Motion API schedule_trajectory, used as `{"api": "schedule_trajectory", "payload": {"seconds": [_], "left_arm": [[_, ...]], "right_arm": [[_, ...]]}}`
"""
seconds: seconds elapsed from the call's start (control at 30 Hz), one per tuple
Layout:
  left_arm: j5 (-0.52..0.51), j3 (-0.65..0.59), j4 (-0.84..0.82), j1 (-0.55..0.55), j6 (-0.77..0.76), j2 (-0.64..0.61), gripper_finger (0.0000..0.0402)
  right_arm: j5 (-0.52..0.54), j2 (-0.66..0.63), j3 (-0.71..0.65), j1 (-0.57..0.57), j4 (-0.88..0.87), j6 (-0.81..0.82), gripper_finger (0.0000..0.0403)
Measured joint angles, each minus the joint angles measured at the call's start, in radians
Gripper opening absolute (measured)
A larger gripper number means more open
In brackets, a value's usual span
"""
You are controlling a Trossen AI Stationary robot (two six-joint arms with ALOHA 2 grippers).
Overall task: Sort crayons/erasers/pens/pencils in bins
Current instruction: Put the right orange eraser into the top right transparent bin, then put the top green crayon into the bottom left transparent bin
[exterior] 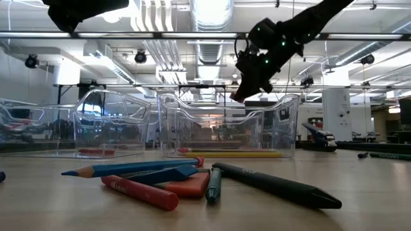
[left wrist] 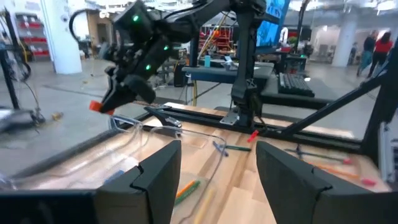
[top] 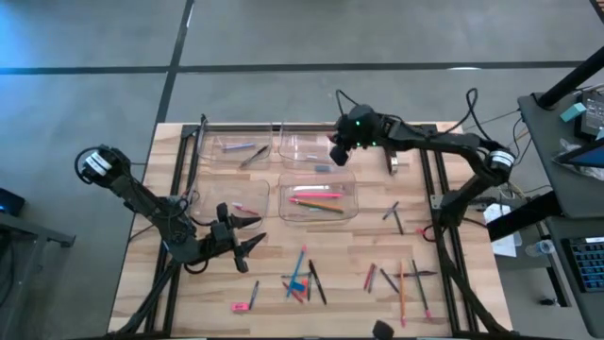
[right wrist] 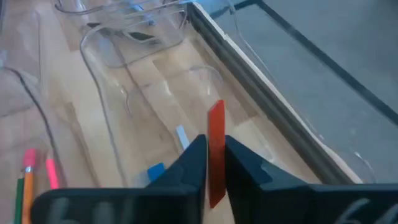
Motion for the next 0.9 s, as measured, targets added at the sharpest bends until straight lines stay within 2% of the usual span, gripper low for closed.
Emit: {"api": "schedule_trajectory", "payload": {"seconds": [0.13,0.3,0.47,0.57,0.67,0.8,0.9], "left_arm": [[0.000,0.010,0.008,0.001,0.071,-0.002,0.0193],[0.000,0.021,0.008,0.019,0.108,-0.013,0.0193],[-0.001,0.024,0.008,0.040,0.108,-0.026,0.0193],[-0.001,0.022,0.008,0.040,0.109,-0.029,0.0193],[0.000,0.020,0.008,0.040,0.109,-0.029,0.0193],[0.010,0.020,0.008,0.040,0.109,-0.027,0.0193],[0.037,0.019,0.008,0.040,0.107,-0.027,0.0193]], "right_arm": [[-0.067,0.032,0.004,-0.031,0.009,-0.027,0.0094],[-0.083,0.036,0.058,-0.031,-0.059,-0.053,0.0179],[-0.083,0.009,0.182,-0.023,-0.304,-0.038,0.0235],[-0.083,-0.018,0.260,-0.001,-0.535,-0.038,0.0246],[-0.082,-0.069,0.283,0.043,-0.711,-0.028,0.0244],[-0.081,-0.183,0.226,0.116,-0.817,0.056,0.0233],[-0.056,-0.283,0.143,0.184,-0.822,0.140,0.0226]]}}
